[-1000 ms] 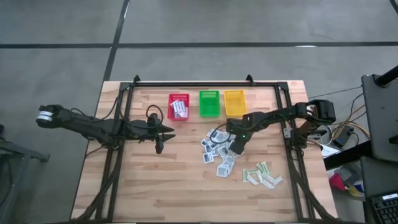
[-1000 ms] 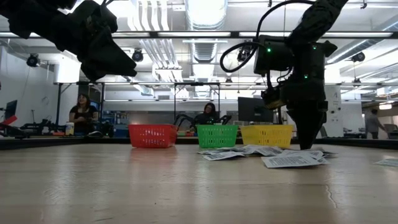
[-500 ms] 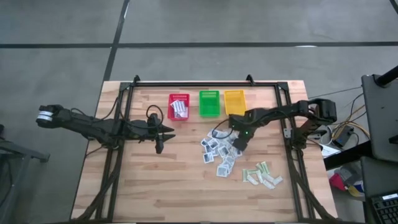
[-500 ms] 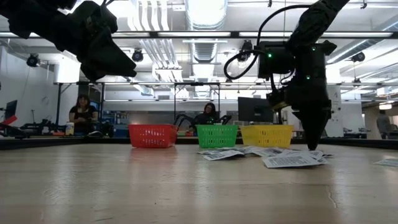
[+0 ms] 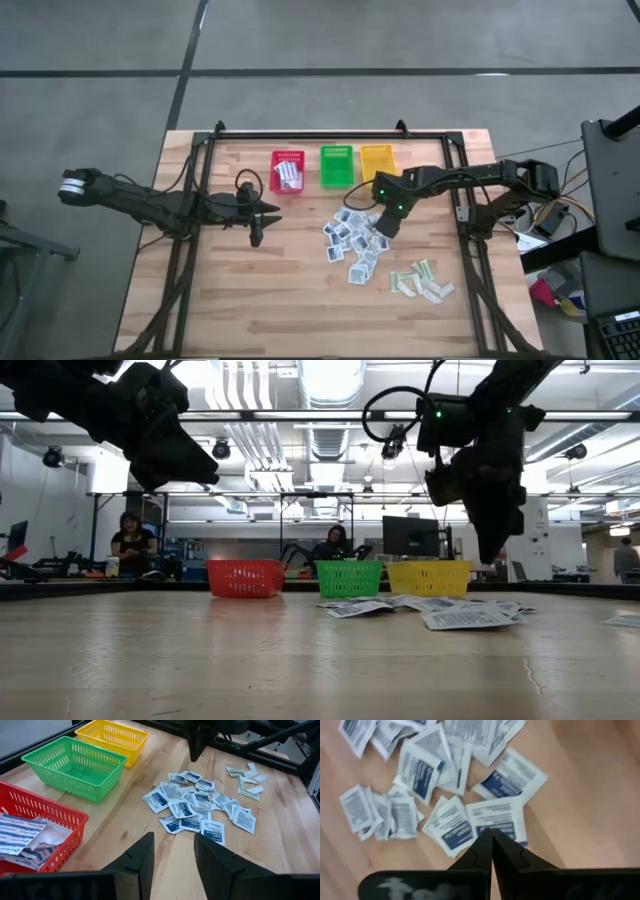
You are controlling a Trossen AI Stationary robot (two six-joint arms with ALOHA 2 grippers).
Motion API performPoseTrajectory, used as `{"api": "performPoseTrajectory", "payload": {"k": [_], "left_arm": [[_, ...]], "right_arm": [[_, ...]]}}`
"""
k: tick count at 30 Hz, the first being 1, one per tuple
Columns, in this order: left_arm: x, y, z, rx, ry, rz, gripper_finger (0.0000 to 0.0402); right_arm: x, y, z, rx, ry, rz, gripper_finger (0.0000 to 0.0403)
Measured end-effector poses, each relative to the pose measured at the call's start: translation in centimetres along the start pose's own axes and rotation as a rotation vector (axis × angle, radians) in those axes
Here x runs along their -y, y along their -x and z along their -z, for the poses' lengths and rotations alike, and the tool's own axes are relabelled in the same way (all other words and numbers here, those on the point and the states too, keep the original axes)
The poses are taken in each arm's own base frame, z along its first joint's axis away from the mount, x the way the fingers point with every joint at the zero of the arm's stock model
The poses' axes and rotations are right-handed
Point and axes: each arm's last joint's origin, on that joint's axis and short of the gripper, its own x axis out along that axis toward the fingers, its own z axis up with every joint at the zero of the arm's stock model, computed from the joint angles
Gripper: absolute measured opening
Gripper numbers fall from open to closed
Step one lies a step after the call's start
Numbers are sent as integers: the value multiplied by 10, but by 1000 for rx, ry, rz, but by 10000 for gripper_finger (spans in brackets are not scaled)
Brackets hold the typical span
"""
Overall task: Pick & Place First Aid Supplies
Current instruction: Put the alcohol pad into the green basket
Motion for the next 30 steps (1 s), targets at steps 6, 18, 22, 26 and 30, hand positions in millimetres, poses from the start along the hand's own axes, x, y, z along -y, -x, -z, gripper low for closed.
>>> {"api": "performPoseTrajectory", "payload": {"k": [6,18,22,26,30], "left_arm": [[0,0,0,1,-2,-4,133],[-1,0,0,0,-7,-14,133],[-1,0,1,-2,-9,-16,133],[-1,0,1,-2,-9,-16,133],[-1,0,1,-2,-9,-16,133]], "right_arm": [[1,-6,0,-35,-7,-7,41],[4,-15,1,-70,-21,10,173],[4,-15,1,-68,-22,16,202],[5,-16,1,-65,-23,25,227],[6,-20,0,-68,-30,51,252]]}}
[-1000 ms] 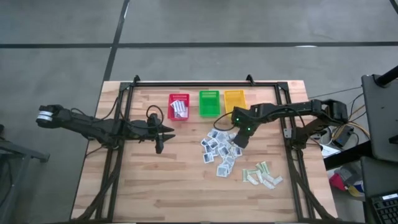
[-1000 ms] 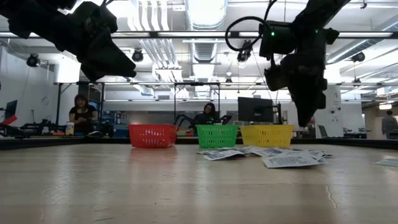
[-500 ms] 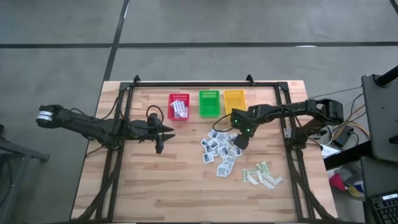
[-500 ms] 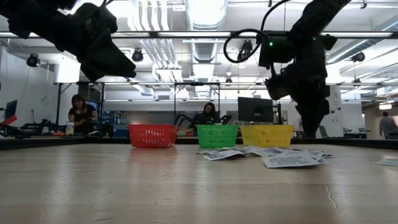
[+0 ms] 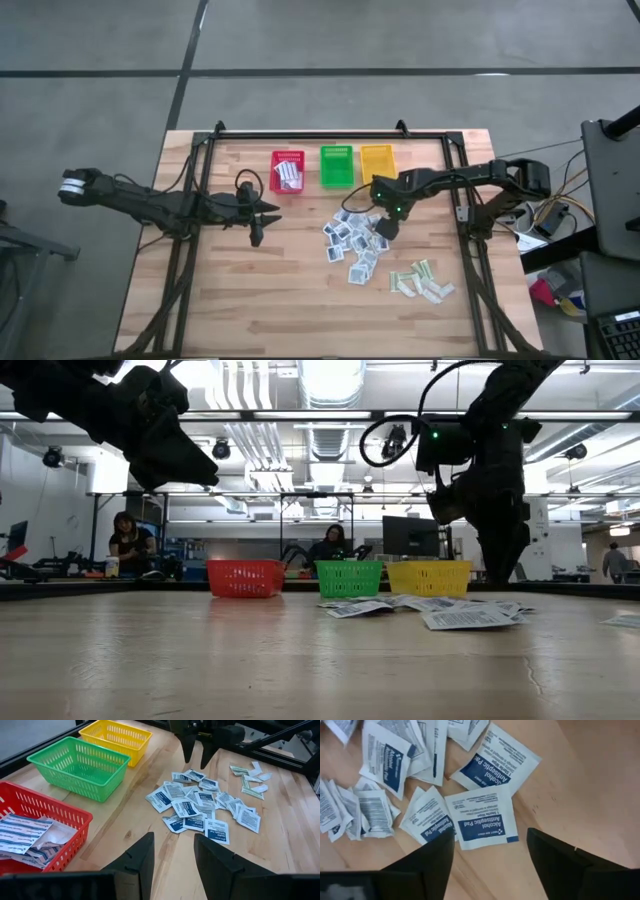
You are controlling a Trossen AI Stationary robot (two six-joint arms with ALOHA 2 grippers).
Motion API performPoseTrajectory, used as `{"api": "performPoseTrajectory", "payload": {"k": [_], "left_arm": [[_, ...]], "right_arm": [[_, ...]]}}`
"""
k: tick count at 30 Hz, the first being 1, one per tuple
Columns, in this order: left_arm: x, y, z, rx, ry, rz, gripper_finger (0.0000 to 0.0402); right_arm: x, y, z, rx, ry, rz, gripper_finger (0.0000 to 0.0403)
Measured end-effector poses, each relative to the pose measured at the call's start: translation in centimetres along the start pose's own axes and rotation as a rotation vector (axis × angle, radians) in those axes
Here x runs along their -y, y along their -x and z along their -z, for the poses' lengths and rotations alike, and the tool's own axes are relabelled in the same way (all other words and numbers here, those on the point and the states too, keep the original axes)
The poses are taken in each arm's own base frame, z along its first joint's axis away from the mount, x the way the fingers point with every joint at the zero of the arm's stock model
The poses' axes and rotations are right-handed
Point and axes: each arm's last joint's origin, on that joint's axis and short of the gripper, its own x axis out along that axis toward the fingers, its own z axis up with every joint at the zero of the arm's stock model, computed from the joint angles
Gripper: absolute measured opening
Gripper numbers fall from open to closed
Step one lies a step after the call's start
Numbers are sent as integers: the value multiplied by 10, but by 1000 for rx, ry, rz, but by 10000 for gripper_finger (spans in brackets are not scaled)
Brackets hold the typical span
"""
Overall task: Pick & Place First Aid Supplies
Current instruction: Put the alcohol pad into the green basket
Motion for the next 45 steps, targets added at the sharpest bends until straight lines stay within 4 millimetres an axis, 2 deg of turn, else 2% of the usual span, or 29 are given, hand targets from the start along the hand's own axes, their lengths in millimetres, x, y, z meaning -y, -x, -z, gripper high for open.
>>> {"api": "performPoseTrajectory", "payload": {"k": [7,13,25,33,45], "left_arm": [[0,0,0,2,4,1,133],[0,0,0,3,6,1,133],[-1,0,-1,11,7,-21,133],[-1,0,-1,15,7,-32,133],[-2,0,-1,20,13,-48,133]], "right_arm": [[2,-19,-6,-47,-15,24,284],[5,-33,-8,-83,-42,70,282],[0,-37,-5,-74,-44,116,227],[-13,-41,3,-29,1,229,224],[-12,-40,8,-28,-68,315,224]]}}
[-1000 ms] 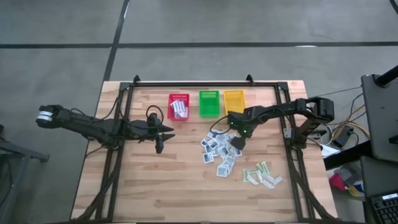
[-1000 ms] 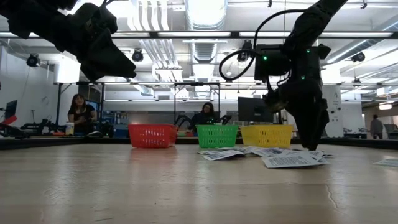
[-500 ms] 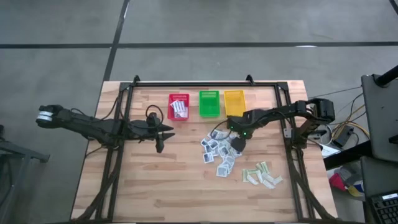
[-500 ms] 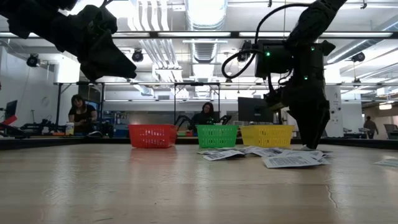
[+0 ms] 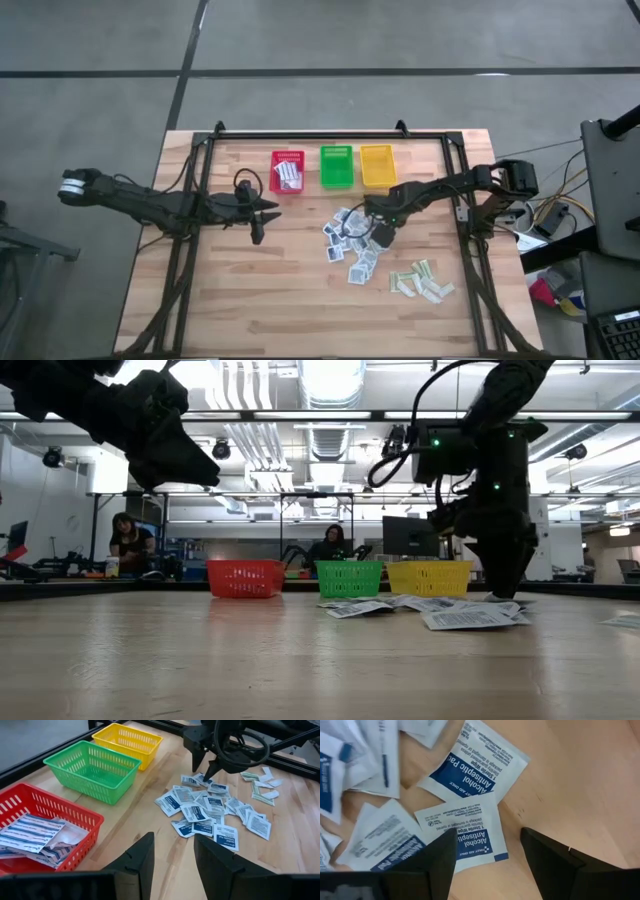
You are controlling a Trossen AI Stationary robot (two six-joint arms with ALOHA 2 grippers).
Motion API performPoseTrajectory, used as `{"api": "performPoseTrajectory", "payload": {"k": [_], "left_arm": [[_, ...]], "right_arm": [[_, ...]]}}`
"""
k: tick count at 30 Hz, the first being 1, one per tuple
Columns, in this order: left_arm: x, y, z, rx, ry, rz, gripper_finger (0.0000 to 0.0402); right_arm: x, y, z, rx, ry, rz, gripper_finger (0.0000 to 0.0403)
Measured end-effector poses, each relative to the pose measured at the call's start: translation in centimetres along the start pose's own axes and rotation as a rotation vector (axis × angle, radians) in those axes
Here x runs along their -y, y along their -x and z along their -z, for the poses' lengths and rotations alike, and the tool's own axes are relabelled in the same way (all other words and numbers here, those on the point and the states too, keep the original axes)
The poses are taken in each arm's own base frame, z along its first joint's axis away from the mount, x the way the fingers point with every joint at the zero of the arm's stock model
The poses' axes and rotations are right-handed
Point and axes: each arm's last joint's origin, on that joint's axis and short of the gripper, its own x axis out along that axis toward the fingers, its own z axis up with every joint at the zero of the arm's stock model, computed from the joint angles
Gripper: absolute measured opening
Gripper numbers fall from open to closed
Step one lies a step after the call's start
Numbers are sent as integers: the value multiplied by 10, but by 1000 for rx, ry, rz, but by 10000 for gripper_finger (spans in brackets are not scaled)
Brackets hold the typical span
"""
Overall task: Pick & Place First Aid Supplies
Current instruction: Put the alcohol pad into the green basket
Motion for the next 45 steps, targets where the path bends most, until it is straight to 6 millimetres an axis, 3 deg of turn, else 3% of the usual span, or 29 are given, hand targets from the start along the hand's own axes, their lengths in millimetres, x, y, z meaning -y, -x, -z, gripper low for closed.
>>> {"api": "performPoseTrajectory", "payload": {"k": [8,16,39,45], "left_arm": [[0,0,0,-1,2,1,133],[0,0,0,-1,1,2,133],[0,0,0,-3,1,9,133],[0,0,0,-3,1,9,133]], "right_arm": [[7,1,8,-70,-47,83,224],[6,0,8,-82,-58,59,221],[10,-1,1,-97,10,-26,154],[13,-1,0,-105,-1,-31,120]]}}
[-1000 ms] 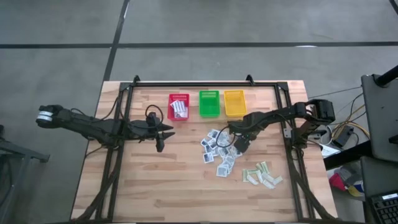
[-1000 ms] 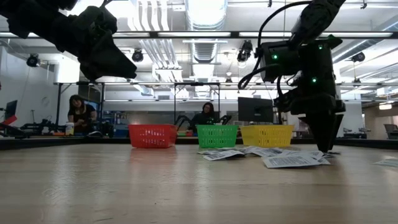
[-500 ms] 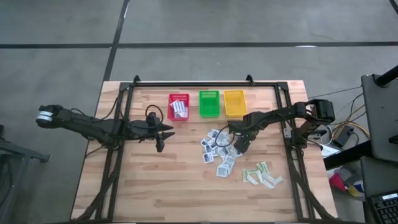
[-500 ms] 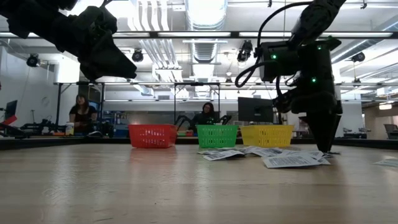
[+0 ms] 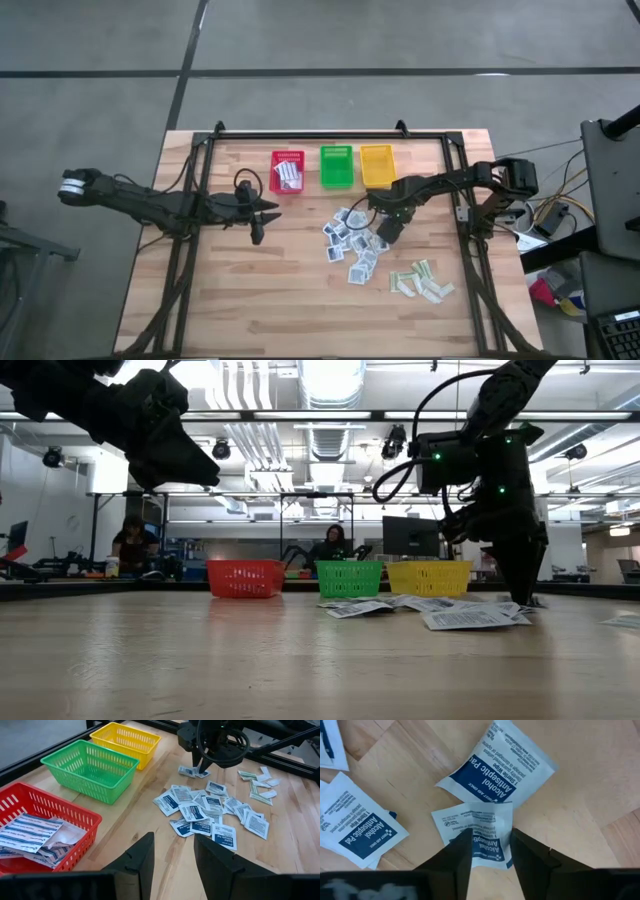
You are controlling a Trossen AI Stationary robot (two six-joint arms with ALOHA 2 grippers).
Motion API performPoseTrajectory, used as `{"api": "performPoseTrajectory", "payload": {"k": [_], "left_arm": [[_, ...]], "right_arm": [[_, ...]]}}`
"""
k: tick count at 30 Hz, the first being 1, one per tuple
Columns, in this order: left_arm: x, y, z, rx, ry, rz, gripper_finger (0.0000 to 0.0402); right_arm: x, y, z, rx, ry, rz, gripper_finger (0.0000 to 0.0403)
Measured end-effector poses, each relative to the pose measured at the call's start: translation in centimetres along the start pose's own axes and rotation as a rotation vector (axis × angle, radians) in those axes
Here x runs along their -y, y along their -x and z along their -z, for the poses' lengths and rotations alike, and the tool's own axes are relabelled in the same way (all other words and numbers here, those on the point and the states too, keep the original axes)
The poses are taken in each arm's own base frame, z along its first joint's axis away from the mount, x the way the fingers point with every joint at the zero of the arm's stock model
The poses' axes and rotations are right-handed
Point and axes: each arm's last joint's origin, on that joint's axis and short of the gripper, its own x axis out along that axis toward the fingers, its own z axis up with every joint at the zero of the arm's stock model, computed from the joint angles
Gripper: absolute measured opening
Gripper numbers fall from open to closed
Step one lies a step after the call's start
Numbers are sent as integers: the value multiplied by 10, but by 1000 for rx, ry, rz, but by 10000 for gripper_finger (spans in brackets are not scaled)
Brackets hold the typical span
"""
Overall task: Pick & Place First Aid Supplies
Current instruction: Put the alcohol pad into the green basket
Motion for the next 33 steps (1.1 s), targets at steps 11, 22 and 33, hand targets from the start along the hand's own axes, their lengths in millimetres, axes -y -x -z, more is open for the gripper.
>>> {"api": "performPoseTrajectory", "payload": {"k": [11,22,33], "left_arm": [[0,0,0,0,-1,0,133],[0,0,0,1,-5,-1,133],[0,0,-1,10,3,2,133]], "right_arm": [[2,8,3,24,25,2,68],[11,41,16,48,-10,14,42],[10,86,19,191,35,-71,9]]}}
